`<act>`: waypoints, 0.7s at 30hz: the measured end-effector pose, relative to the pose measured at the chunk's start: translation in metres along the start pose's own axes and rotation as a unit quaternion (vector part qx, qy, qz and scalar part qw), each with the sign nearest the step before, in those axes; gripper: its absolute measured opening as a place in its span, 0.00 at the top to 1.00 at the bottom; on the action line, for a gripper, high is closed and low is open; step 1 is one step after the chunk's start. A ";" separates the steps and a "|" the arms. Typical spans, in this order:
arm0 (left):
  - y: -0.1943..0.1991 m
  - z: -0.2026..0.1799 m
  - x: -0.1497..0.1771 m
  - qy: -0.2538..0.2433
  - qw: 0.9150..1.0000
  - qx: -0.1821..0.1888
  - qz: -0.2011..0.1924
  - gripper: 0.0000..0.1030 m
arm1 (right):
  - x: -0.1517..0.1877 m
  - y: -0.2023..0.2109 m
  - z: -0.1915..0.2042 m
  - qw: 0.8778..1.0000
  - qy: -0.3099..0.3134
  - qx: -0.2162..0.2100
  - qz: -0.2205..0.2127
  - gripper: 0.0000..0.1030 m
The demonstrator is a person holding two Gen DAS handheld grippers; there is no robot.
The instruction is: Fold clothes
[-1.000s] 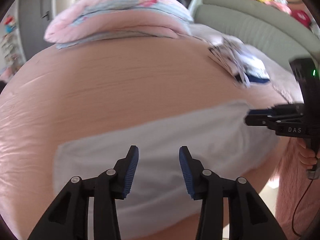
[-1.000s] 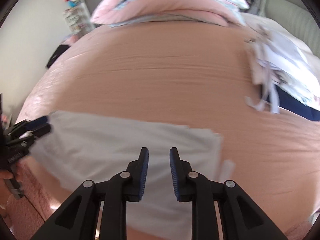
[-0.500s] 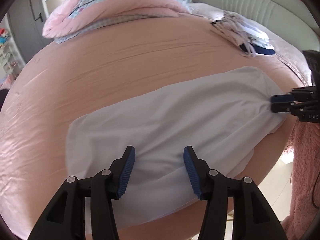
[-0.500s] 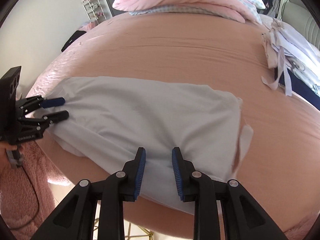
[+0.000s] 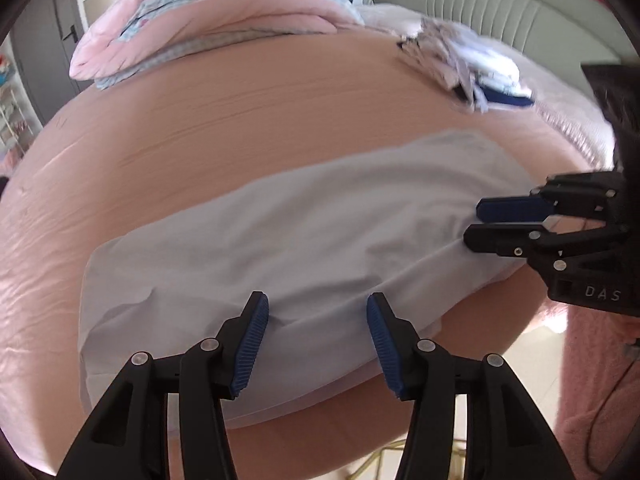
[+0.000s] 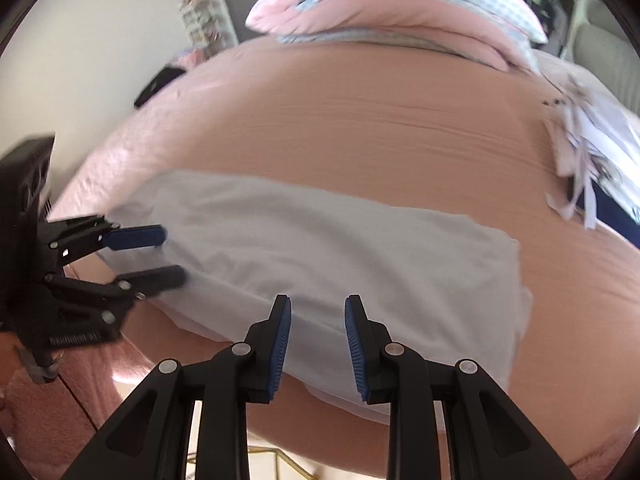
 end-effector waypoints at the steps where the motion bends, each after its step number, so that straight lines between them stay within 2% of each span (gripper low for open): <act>1: 0.000 0.001 0.003 -0.005 1.000 -0.002 0.004 0.52 | 0.004 -0.001 -0.005 1.000 -0.003 0.000 0.004 0.73; 4: 0.002 0.013 0.012 -0.013 1.000 -0.009 0.017 0.48 | 0.020 0.001 -0.027 1.000 -0.020 0.002 0.012 0.60; 6: 0.004 0.021 0.018 -0.014 1.000 -0.008 0.023 0.48 | 0.034 0.001 -0.048 0.999 -0.016 0.022 0.018 0.62; 9: 0.012 0.034 0.023 0.003 1.000 -0.011 0.027 0.48 | 0.048 0.011 -0.064 1.000 -0.010 0.019 0.018 0.67; 11: 0.021 0.042 0.022 0.028 0.999 0.000 0.018 0.48 | 0.048 0.017 -0.067 0.999 -0.023 0.009 0.021 0.68; 13: 0.034 0.053 0.016 0.070 0.997 0.011 -0.013 0.48 | 0.043 0.030 -0.072 0.999 -0.038 0.010 0.006 0.66; 15: 0.044 0.068 0.009 0.126 0.990 0.028 -0.048 0.48 | 0.032 0.040 -0.079 0.997 -0.077 0.004 -0.020 0.64; 17: 0.044 0.085 0.006 0.169 0.983 0.017 -0.066 0.48 | 0.024 0.042 -0.096 0.991 -0.131 0.006 -0.035 0.64; 19: 0.039 0.097 0.007 0.189 0.979 0.007 -0.072 0.48 | 0.015 0.036 -0.118 0.982 -0.181 0.034 -0.034 0.64; 21: 0.035 0.102 0.005 0.201 0.976 0.017 -0.077 0.48 | 0.005 0.028 -0.129 0.976 -0.213 0.020 -0.037 0.64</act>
Point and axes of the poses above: each gripper's, at about its wrist camera, not at the fingertips, and y roughly against the way its jaws point, z to its left, x to its underside, the point moved 8 cm from there along -y, roughly the way its jaws point, and after that the axes turned 2 degrees about x, right-handed, at the moved point
